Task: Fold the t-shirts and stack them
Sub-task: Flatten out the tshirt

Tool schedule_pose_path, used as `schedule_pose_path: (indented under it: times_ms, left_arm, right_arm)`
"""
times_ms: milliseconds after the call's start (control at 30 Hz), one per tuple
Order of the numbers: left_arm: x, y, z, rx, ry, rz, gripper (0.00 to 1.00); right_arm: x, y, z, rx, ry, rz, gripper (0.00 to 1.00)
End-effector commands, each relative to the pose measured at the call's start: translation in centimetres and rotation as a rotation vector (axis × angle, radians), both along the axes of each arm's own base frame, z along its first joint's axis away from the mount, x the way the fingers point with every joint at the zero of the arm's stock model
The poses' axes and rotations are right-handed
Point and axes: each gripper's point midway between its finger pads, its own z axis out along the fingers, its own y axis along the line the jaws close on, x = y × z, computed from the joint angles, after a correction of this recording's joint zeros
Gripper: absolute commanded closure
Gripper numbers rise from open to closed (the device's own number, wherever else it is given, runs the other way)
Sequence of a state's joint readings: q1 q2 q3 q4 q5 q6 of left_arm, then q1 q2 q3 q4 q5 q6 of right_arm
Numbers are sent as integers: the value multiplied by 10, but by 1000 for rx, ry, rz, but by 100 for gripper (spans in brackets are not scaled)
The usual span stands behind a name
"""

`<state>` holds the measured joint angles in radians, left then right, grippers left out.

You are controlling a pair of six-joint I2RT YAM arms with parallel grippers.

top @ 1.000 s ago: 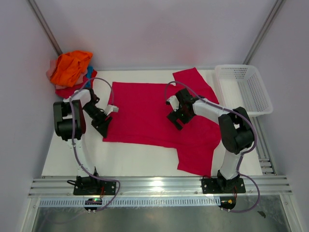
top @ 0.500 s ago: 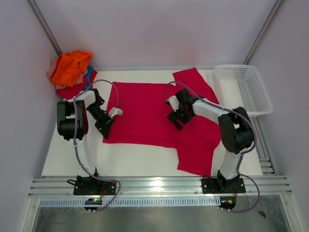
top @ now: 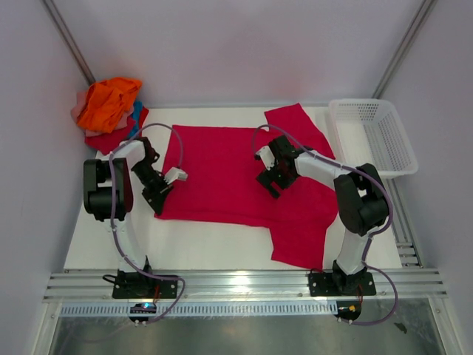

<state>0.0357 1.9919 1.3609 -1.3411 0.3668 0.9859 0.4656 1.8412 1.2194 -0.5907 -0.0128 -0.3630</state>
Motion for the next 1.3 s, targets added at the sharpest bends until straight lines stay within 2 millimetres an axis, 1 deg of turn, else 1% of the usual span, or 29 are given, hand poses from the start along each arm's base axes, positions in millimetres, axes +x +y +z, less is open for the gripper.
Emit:
schedule_pose_path:
  times_ms: [0, 233, 433, 467, 533, 567, 633, 667, 700, 733, 900, 1000, 1133, 1200, 1233, 1267]
  left_arm:
    - [-70, 1, 52, -6, 289, -59, 98]
    - [-84, 5, 49, 13, 335, -99, 96]
    - [-100, 11, 43, 36, 410, -135, 94]
    - [-103, 9, 43, 47, 424, -167, 92]
    - [-108, 9, 40, 51, 454, -176, 90]
    - [-109, 9, 40, 53, 460, -180, 83]
    - [-111, 8, 39, 52, 483, -182, 66]
    - [-112, 8, 38, 55, 487, -186, 29]
    - [-112, 7, 38, 55, 487, -187, 3]
    - [-111, 7, 39, 54, 480, -189, 1]
    - [-104, 11, 44, 75, 415, -212, 1]
    - [-96, 15, 49, 100, 355, -221, 1]
    - [-75, 18, 58, 136, 250, -213, 1]
    - [-60, 18, 66, 142, 172, -209, 1]
    - [-48, 17, 71, 150, 126, -200, 1]
    - [-43, 16, 74, 153, 103, -190, 1]
  right_arm:
    - [22, 5, 16, -5, -84, -17, 1]
    - [26, 2, 18, -20, -100, -31, 1]
    - [27, 1, 20, -25, -107, -36, 1]
    - [27, 1, 20, -25, -108, -34, 1]
    - [28, 1, 21, -24, -110, -34, 1]
    - [28, 2, 22, -23, -112, -35, 1]
    - [28, 2, 21, -23, -112, -35, 1]
    - [28, 1, 21, -24, -113, -35, 1]
    - [28, 1, 22, -25, -115, -34, 0]
    - [29, 1, 22, -26, -119, -37, 1]
    - [29, 1, 26, -23, -126, -33, 1]
    - [28, 3, 29, -12, -132, -24, 1]
    - [29, 3, 32, -3, -140, -24, 1]
    - [28, 3, 33, -4, -142, -23, 1]
    - [29, 3, 34, -5, -146, -22, 1]
    - [29, 2, 34, -6, -148, -25, 1]
